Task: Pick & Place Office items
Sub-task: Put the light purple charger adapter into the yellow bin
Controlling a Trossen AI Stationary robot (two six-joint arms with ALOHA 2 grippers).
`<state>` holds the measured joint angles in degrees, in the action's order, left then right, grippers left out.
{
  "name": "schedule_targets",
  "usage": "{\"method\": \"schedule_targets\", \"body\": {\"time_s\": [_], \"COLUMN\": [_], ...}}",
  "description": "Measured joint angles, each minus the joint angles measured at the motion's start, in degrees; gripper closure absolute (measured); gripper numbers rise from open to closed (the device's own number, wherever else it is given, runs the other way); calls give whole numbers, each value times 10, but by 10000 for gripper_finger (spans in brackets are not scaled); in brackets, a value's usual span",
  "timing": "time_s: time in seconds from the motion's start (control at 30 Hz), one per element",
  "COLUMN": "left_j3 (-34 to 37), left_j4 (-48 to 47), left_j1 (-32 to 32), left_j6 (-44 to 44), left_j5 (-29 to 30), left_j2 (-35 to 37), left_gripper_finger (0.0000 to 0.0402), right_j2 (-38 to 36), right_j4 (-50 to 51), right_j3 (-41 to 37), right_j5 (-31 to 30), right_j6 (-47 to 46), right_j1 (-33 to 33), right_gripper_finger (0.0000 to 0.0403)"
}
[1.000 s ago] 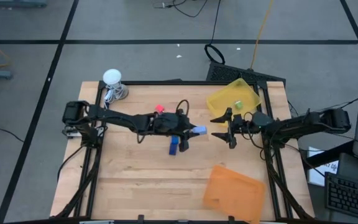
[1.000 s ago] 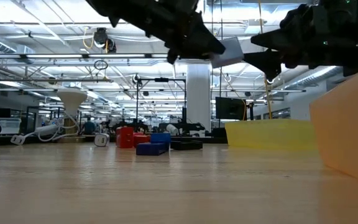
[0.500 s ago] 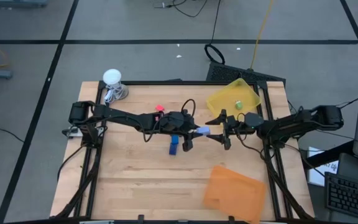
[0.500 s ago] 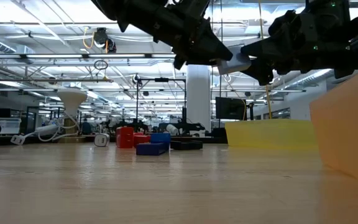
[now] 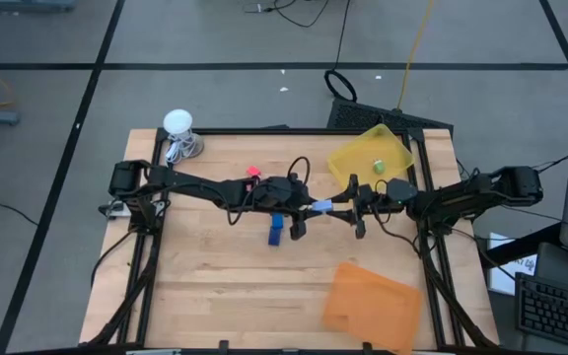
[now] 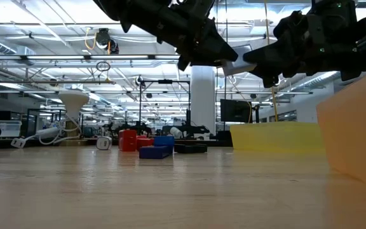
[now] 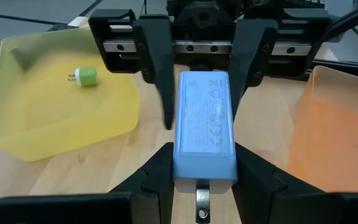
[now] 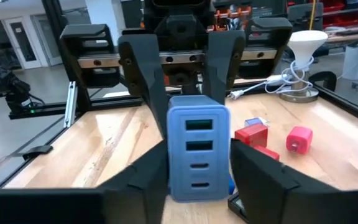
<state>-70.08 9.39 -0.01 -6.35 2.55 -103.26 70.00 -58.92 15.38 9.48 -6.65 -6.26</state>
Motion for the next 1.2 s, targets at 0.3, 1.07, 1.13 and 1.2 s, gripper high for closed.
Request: {"method": "schedule_targets", "body": {"time_s": [0.3, 1.07, 1.13, 1.2], "left_j3": [0, 191, 219, 249], "left_j4": [-1, 23, 40, 52], "left_j1": [0, 13, 24, 36], "left_j6": [-47, 44, 44, 42], "left_j5": [-17, 38, 38, 40], "left_j2": [0, 226, 245, 261], "left_gripper_finger": [148, 55, 57, 57], "right_j2": [0, -170, -181, -187], "right_j4": [3, 211, 218, 208], "right_j3": [0, 0, -1, 0], "right_j5": [36, 86, 155, 234], "right_j6": [31, -22, -25, -42], "right_j1": [0, -66, -65, -65], "right_gripper_finger": [291, 291, 291, 291]}}
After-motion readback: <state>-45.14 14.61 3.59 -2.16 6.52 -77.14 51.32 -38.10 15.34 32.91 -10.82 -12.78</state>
